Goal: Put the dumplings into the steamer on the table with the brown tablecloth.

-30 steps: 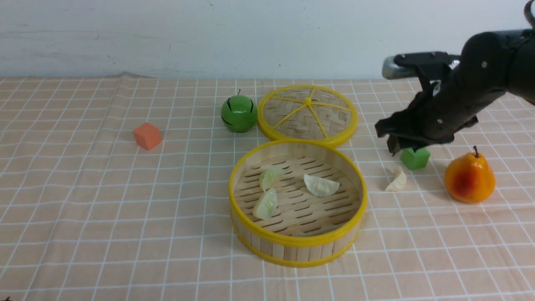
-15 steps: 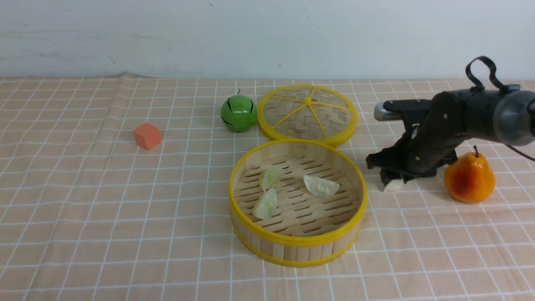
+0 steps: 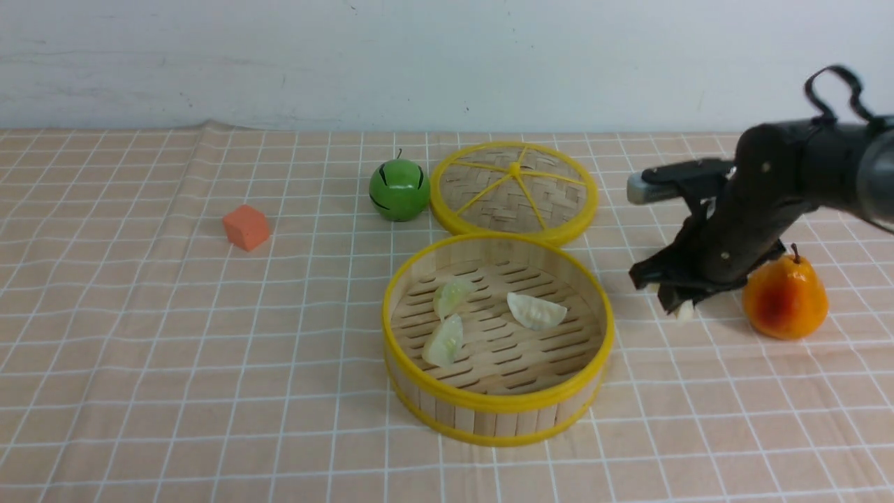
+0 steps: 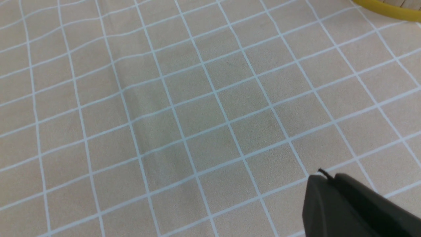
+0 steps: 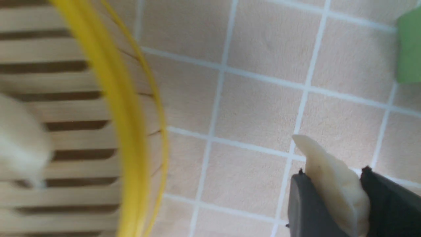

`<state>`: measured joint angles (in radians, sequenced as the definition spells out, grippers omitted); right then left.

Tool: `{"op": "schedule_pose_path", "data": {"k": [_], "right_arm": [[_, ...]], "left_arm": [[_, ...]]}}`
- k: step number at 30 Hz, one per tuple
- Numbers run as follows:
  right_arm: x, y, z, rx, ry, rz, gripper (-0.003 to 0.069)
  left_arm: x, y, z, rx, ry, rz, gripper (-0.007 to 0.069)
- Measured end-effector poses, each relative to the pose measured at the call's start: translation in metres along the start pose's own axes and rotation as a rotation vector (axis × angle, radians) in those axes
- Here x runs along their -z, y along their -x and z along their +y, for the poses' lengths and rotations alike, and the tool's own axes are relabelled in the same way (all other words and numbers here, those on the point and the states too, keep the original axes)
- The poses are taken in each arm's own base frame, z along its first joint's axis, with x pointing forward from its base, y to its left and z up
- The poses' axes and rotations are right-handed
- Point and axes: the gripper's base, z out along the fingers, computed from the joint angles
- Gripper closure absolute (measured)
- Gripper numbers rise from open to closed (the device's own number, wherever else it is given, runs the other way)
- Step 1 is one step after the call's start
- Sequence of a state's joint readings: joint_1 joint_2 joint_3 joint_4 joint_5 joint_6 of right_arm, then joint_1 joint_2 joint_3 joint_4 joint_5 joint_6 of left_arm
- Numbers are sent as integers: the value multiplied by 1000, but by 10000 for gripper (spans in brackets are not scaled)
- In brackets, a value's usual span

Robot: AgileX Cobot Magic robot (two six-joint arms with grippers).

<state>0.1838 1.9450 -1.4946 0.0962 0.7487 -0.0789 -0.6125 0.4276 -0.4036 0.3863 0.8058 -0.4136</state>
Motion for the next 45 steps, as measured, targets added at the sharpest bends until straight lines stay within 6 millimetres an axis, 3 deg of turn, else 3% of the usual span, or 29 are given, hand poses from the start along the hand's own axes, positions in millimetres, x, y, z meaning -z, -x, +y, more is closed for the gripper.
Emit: {"op": "schedule_pose_path", "data": {"k": [1,2,3,4,5,7,8,12,13,16,20,24,28,33,37,39,40,42,45], "right_arm": [[21,4,7,27,29,-42,454],[21,4,8,31,35,-41,454],[38,6,16,58,62,-75,454],[60,6,38,139,132,-114,454],[65,6,41,145,146,-123,454],[77,-1,82,293,259,-114,454],[78,-3,87,313,273,-109,454],[44,-16,124,462,328,-10,454],[42,-17,126,465,329,-7,454],[3,-23,131,470,322,55,454],[-17,-28,131,456,323,91,453],[-19,-26,132,448,320,74,407],[-16,-22,131,435,307,64,287],[-3,-10,129,453,261,77,249],[41,10,125,424,191,126,281],[94,21,123,416,169,66,347],[94,21,123,415,169,70,354],[161,22,119,418,172,-71,467],[222,7,111,421,173,-185,587]], "left_arm": [[0,0,0,0,-2,-4,606],[0,1,0,0,-3,-6,606],[0,1,0,0,-4,-10,606],[0,2,-1,0,-8,-18,605],[0,2,-1,0,-8,-18,604],[0,2,-1,0,-11,-25,603],[0,2,-1,0,-12,-26,603],[0,3,-1,0,-13,-31,597],[0,3,-1,0,-13,-31,597],[0,3,-1,-1,-14,-35,596],[0,4,-1,-2,-16,-42,591],[0,4,-2,-2,-18,-45,588],[0,4,-2,-1,-19,-47,588],[0,4,-2,4,-24,-46,587],[0,4,-3,13,-33,-41,585],[0,3,-3,18,-37,-39,586],[0,3,-3,18,-37,-39,586],[0,3,-3,18,-37,-39,582],[0,3,-3,18,-37,-38,575]]}}
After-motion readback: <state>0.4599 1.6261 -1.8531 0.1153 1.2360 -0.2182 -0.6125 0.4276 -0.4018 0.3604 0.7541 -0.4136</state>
